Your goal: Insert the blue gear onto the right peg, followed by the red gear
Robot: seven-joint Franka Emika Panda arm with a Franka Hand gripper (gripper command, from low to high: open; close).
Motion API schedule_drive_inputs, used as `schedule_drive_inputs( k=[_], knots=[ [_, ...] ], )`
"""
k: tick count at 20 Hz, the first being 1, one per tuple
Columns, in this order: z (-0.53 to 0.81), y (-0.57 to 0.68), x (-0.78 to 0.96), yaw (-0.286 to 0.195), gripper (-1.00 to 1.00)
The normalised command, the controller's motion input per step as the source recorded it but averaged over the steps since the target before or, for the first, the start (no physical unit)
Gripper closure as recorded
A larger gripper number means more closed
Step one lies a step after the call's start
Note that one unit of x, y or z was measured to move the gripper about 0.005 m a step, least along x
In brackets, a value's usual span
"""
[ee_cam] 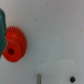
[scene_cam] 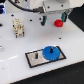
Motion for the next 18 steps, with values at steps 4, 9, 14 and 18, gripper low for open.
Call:
schedule_drive_inputs(
  k=[4,9,14,18],
  knots=[
    [-0.04,0.53,-0.42,0.000,-1.00],
    [-0.11,0.49,-0.32,0.000,-1.00],
    [-0.33,0.30,-0.30,0.000,-1.00],
    [-0.41,0.10,-0.26,0.000,-1.00]
  ],
)
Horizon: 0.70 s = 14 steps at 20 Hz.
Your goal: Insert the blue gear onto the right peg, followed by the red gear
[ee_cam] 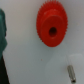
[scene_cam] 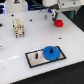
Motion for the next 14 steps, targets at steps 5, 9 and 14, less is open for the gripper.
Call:
schedule_drive_inputs(
  k=[5,9,14],
  knots=[
    [-0.43,-0.05,-0.32,0.000,-1.00],
    [-0.33,-0.19,-0.44,0.000,-1.00],
    [-0.09,-0.18,-0.28,0.000,1.00]
  ],
)
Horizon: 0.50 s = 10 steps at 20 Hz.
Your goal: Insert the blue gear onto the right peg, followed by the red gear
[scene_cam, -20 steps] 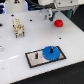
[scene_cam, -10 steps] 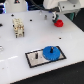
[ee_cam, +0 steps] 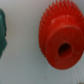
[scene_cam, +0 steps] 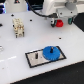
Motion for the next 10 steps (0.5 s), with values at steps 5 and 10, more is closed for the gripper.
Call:
schedule_drive_inputs(
  k=[5,10],
  knots=[
    [0.00,-0.03,-0.08,0.000,1.00],
    [-0.02,-0.02,-0.16,0.000,1.00]
  ],
)
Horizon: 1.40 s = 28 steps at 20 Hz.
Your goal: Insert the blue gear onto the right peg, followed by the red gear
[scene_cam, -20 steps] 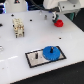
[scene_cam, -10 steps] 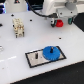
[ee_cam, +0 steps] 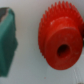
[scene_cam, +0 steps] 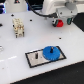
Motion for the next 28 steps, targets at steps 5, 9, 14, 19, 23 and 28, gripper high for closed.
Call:
schedule_drive_inputs(
  k=[5,9,14,19,23,28],
  knots=[
    [-0.01,0.00,-0.24,0.000,1.00],
    [0.42,0.01,0.09,0.000,1.00],
    [0.57,-0.08,0.31,0.000,1.00],
    [0.55,-0.22,0.34,0.000,1.00],
    [0.50,-0.27,0.51,0.000,1.00],
    [0.51,-0.32,0.64,0.000,1.00]
  ],
)
